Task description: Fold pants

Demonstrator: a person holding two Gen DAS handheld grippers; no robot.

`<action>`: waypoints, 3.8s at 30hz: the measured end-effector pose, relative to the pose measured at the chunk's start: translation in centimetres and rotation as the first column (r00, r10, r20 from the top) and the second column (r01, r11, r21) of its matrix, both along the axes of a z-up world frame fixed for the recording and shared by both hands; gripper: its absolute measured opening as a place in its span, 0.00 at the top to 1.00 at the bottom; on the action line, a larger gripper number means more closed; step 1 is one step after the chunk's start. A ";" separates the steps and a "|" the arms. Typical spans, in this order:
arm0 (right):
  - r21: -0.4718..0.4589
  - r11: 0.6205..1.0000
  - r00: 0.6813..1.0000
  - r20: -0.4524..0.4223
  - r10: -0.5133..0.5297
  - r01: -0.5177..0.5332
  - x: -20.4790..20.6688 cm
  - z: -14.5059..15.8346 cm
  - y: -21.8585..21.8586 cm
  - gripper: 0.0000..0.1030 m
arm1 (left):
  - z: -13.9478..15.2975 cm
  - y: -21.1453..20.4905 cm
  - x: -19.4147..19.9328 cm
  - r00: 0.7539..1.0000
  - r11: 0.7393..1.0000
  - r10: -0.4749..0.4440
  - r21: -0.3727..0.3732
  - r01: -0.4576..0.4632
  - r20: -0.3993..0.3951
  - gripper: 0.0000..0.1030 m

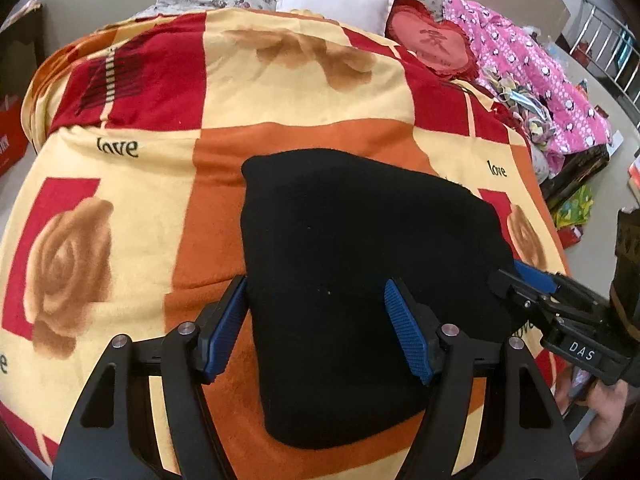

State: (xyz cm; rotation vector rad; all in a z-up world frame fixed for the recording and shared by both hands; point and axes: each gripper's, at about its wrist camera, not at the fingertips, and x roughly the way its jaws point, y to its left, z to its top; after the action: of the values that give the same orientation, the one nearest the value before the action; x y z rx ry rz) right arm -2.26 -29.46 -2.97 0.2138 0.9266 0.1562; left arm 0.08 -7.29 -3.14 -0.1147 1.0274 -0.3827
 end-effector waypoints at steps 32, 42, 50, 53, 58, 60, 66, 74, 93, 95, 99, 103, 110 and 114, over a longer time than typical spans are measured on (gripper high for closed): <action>0.175 0.982 0.988 0.150 0.044 -0.071 6.2 2.3 -0.1 0.54 | 2.2 0.0 4.5 0.998 0.996 -0.030 -0.078 0.035 0.062 0.34; -0.013 0.998 0.996 0.069 0.063 -0.062 9.7 0.4 0.9 0.51 | -0.4 0.8 7.5 0.999 0.999 0.035 -0.022 -0.034 0.008 0.31; -0.059 0.988 0.976 0.160 0.151 -0.143 6.7 4.5 3.1 0.54 | 1.4 0.5 6.0 0.993 0.992 0.064 0.102 -0.074 0.096 0.31; -0.076 0.981 0.973 0.136 0.187 -0.178 6.6 3.8 4.5 0.59 | 1.1 -0.2 5.9 0.992 0.984 0.061 0.158 -0.078 0.113 0.31; -0.102 0.983 0.983 0.087 0.159 -0.150 6.1 0.1 5.0 0.61 | 0.1 -0.7 5.7 0.992 0.982 0.055 0.171 -0.074 0.115 0.31; -0.120 0.982 0.983 0.096 0.159 -0.148 5.8 0.3 5.2 0.61 | 0.1 -0.9 5.7 0.991 0.982 0.060 0.172 -0.081 0.121 0.31; -0.096 0.988 0.983 0.120 0.136 -0.125 5.3 2.6 4.6 0.61 | 0.3 -1.0 5.2 0.989 0.980 0.072 0.176 -0.094 0.129 0.31; -0.141 0.988 0.993 0.088 0.075 -0.063 6.3 1.4 4.4 0.61 | 1.0 -0.7 4.1 0.987 0.978 0.094 0.171 -0.116 0.131 0.31; -0.136 0.990 0.986 0.154 0.057 -0.036 2.6 3.9 5.4 0.57 | 3.2 0.4 -0.5 0.967 0.966 0.141 0.183 -0.181 0.215 0.31; -0.133 0.990 0.986 0.156 0.056 -0.035 2.4 3.9 5.7 0.57 | 3.4 0.4 -1.0 0.963 0.964 0.144 0.189 -0.190 0.229 0.31; -0.127 0.992 0.987 0.157 0.046 -0.026 2.1 3.9 5.9 0.56 | 3.8 0.4 -1.7 0.958 0.961 0.146 0.193 -0.196 0.246 0.31; -0.126 0.992 0.987 0.155 0.039 -0.019 1.9 3.9 6.0 0.56 | 4.1 0.4 -2.2 0.954 0.958 0.148 0.200 -0.204 0.262 0.31; -0.128 0.992 0.986 0.160 0.037 -0.017 1.6 4.2 6.2 0.56 | 4.2 0.4 -2.7 0.951 0.957 0.157 0.199 -0.213 0.268 0.31; -0.126 0.992 0.987 0.156 0.044 -0.024 1.5 4.2 6.4 0.56 | 4.2 0.5 -2.8 0.951 0.956 0.158 0.199 -0.215 0.267 0.31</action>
State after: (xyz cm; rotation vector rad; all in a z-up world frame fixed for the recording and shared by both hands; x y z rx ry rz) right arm -0.75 -23.07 1.18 0.0692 0.7788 0.1441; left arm -2.68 -6.84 1.03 0.0404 0.7968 -0.1003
